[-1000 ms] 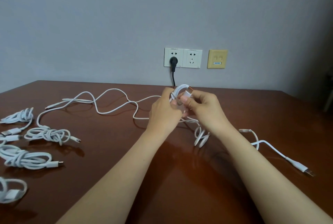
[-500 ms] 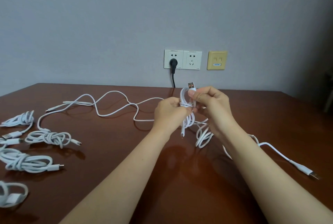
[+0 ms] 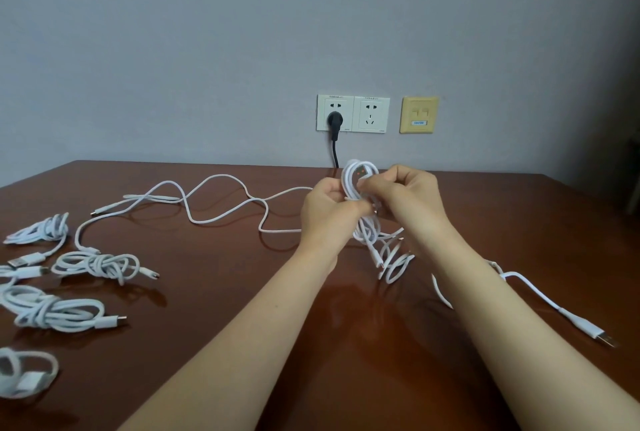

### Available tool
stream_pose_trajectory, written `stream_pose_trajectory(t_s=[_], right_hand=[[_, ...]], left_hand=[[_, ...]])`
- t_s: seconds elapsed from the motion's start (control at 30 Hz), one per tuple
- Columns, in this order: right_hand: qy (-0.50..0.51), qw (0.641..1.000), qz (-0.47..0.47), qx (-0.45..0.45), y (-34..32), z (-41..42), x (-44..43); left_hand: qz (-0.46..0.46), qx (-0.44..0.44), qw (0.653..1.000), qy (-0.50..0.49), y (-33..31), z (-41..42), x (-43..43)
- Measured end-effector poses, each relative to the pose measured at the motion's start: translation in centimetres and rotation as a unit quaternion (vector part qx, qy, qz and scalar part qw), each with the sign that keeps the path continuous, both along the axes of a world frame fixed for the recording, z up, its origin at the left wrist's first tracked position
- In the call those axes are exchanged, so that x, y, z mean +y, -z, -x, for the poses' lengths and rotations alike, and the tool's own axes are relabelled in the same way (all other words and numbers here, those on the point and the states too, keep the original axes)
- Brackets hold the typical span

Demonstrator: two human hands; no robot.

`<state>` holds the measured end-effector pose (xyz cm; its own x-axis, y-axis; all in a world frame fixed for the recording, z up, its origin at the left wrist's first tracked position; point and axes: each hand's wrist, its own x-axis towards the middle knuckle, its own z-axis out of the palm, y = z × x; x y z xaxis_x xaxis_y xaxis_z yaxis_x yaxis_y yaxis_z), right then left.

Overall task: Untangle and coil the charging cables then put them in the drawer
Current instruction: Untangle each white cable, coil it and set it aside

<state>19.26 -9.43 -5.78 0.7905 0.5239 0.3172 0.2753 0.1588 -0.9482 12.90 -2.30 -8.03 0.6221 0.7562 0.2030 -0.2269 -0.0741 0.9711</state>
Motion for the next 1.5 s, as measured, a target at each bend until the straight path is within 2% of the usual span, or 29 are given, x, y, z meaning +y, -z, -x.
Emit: stream_pose_trajectory(t_s=[0.2,0.47,0.63,0.8,1.07,1.27,1.37,1.43,1.5], right_hand=[[0.023,0.999,0.011,-0.024,-0.2,0.2,0.1],[0.024,1.000,-0.005,0.001,0.0,1.1,-0.1],[0.103,0.981,0.030,-0.161,0.6,1.4,0.1],[0.109,0.974,0.017,-0.197,0.7,1.5,0.1],[0.128,0.977,0.011,-0.171,0.4,1.5,0.2],[0.111,0.987,0.014,-0.120,0.4,1.4,0.3],[0.099,0.991,0.045,-0.075,0.2,0.7,-0.1],[0.076,0.996,0.039,-0.026,0.1,0.4,-0.3],[0.080,0.996,0.026,-0.020,0.2,0.2,-0.4]], left_hand=[[-0.049,-0.041,0.998,-0.017,0.2,0.0,0.1],[-0.019,-0.086,0.996,0.016,-0.1,0.2,-0.4],[0.032,-0.097,0.994,0.040,-0.2,0.1,-0.2],[0.033,-0.099,0.993,0.045,-0.3,0.1,-0.2],[0.049,-0.103,0.992,0.055,-0.3,0.0,-0.8],[0.011,-0.107,0.992,0.060,-0.2,0.3,-1.0],[-0.042,-0.086,0.994,0.048,0.0,0.3,-1.0],[-0.071,-0.075,0.993,0.048,0.0,0.3,-1.1],[-0.081,-0.075,0.992,0.054,-0.2,0.3,-1.2]])
